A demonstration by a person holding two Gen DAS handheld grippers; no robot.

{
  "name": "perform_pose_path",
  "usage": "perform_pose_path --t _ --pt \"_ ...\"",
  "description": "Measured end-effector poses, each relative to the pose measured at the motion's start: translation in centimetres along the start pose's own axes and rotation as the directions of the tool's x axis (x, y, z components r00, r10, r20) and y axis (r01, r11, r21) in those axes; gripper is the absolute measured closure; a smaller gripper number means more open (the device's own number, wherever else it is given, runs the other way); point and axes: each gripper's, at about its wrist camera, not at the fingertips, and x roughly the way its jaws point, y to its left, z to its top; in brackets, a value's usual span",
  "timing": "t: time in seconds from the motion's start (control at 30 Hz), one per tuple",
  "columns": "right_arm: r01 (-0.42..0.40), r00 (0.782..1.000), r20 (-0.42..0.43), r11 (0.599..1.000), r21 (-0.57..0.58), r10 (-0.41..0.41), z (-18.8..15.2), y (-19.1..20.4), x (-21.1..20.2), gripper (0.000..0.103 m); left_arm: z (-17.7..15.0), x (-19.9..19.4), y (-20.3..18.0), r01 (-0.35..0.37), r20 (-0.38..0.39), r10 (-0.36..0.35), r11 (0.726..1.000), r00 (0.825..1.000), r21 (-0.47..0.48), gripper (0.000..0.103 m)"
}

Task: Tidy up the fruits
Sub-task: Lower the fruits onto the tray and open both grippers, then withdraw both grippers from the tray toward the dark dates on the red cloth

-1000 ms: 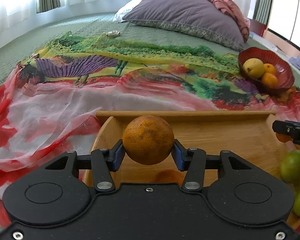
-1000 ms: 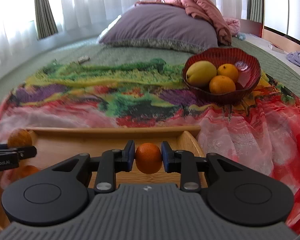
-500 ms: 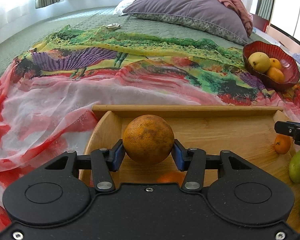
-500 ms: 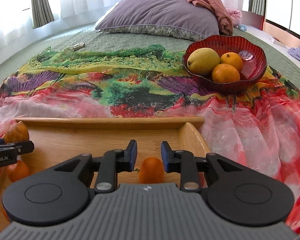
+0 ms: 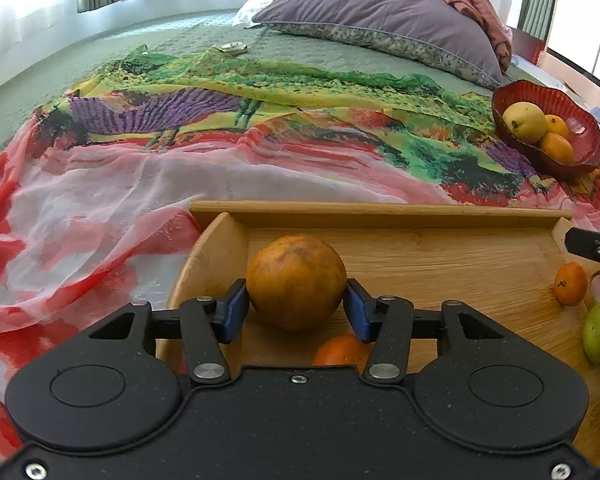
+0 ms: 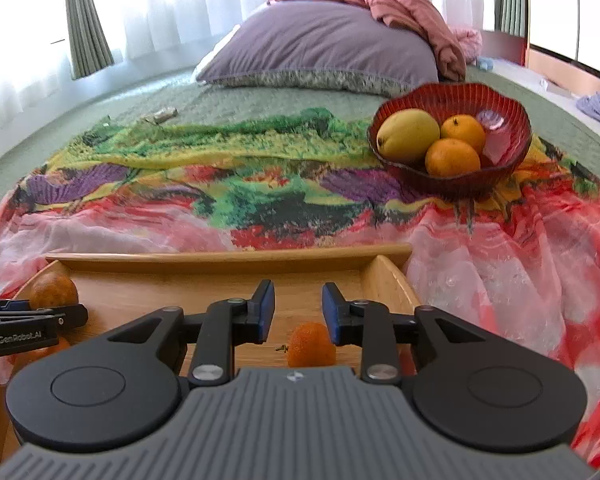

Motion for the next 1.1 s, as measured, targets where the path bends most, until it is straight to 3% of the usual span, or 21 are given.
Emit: perform_pose_path --t 0.2,0.53,0.8,1.1 --pt "-0.053 0.996 0.076 0.998 0.031 0.05 -0.1 -0.4 -2.7 0.051 -0.3 -3.8 0.4 0.024 0.107 -0.025 1.0 0.994 0.009 0.024" --pt "-0.131 0.971 0.207 0.991 0.025 0.123 -3.4 0.1 -9.3 0.028 -3.8 -11.4 0.7 0.024 0.235 -0.036 0.998 0.971 0.052 0.013" --pt "-0.127 0.957 0.262 0.992 -0.012 0.126 -8.4 0.9 -13.4 0.014 -9.1 -15.7 1.8 0.019 0.268 -0.032 0.998 0.963 0.052 0.004" --pt "-0.113 0.951 0.285 0.993 -0.04 0.12 -14.7 2.1 -15.8 0.003 -14.7 -17.8 3.3 0.008 0.282 -0.014 1.0 0.959 0.02 0.0"
